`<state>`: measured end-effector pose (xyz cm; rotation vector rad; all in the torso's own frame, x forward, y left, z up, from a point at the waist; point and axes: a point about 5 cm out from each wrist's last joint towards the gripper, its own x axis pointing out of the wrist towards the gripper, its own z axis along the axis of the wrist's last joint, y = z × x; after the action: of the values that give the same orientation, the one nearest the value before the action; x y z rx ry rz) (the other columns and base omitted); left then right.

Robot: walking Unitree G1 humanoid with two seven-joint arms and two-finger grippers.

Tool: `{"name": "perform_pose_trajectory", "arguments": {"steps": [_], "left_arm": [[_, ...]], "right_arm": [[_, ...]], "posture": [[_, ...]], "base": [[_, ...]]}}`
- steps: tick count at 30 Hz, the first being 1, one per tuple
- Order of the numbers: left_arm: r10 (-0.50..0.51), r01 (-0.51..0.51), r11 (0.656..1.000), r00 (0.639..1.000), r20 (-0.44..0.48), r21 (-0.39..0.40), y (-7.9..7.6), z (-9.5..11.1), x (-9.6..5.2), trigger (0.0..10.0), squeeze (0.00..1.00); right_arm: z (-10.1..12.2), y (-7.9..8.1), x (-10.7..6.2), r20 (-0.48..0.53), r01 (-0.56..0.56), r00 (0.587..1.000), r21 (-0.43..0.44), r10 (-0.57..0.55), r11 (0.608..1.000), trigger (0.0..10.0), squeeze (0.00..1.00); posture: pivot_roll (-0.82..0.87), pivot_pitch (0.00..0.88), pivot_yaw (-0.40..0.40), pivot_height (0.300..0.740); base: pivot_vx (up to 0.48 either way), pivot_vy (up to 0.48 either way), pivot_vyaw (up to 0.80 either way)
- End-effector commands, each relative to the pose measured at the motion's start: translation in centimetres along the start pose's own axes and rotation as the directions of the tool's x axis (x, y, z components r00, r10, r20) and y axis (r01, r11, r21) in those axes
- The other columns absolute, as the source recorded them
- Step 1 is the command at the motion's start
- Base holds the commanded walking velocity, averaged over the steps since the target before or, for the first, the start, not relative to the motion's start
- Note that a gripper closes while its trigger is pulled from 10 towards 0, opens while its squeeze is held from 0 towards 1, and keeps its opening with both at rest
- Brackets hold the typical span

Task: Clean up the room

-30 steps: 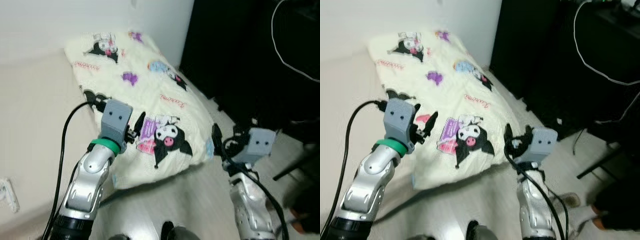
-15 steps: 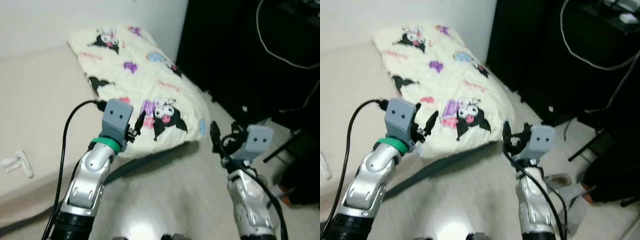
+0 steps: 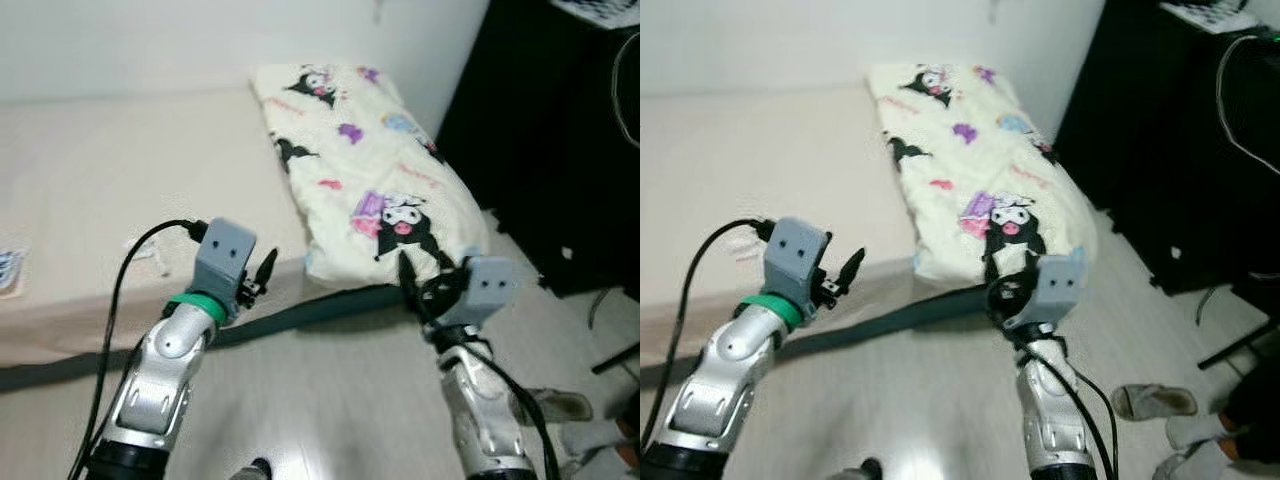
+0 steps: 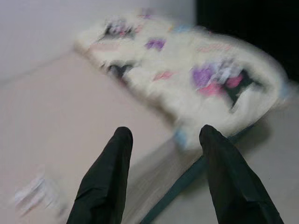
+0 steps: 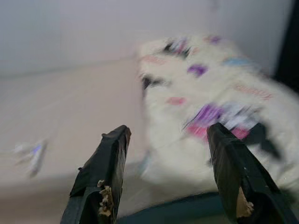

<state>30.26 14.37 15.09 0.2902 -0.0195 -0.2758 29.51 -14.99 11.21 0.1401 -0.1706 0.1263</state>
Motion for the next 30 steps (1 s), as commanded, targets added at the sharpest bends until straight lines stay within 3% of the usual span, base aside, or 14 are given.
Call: {"name": "perform_pose_trajectory", "arguments": {"steps": [1, 6, 16, 26, 30], "left_arm": [[-0.018, 0.02, 0.999, 0.996, -0.083, 0.025, -0.3, -2.1, -0.5, 10.0, 0.0], [0.007, 0.0, 0.999, 0.991, -0.132, 0.054, 0.0, -3.7, -0.9, 10.0, 0.0], [-0.004, 0.008, 0.999, 0.993, -0.115, 0.037, -0.7, -3.6, -0.7, 10.0, 0.0], [0.019, -0.015, 0.999, 0.996, -0.085, 0.046, -0.8, -3.6, -0.6, 10.0, 0.0], [0.057, -0.053, 0.997, 0.996, -0.063, 0.057, -0.8, -3.3, -0.1, 10.0, 0.0]], "right_arm": [[-1.8, -0.3, -1.0, -0.068, 0.011, 0.998, -0.01, -0.012, 1.0, 10.0, 0.0], [-4.1, 0.3, -2.3, -0.153, -0.028, 0.988, -0.027, 0.024, 0.999, 10.0, 0.0], [-4.0, 2.4, -1.1, -0.132, -0.087, 0.987, 0.003, 0.087, 0.996, 10.0, 0.0], [-3.8, 2.0, -1.0, -0.111, -0.077, 0.991, -0.005, 0.075, 0.997, 10.0, 0.0], [-2.9, 1.3, -0.6, -0.074, -0.053, 0.996, -0.019, 0.052, 0.998, 10.0, 0.0]], "posture": [[0.04, 0.066, 0.021, 0.737], [0.03, 0.066, 0.035, 0.737], [0.03, 0.071, 0.044, 0.737], [0.02, 0.071, 0.041, 0.737], [0.01, 0.079, 0.038, 0.737]], "base": [[0.0, 0.0, 0.77], [0.0, 0.0, 0.77], [0.0, 0.0, 0.77], [0.0, 0.0, 0.77], [0.362, 0.0, 0.74]]}}
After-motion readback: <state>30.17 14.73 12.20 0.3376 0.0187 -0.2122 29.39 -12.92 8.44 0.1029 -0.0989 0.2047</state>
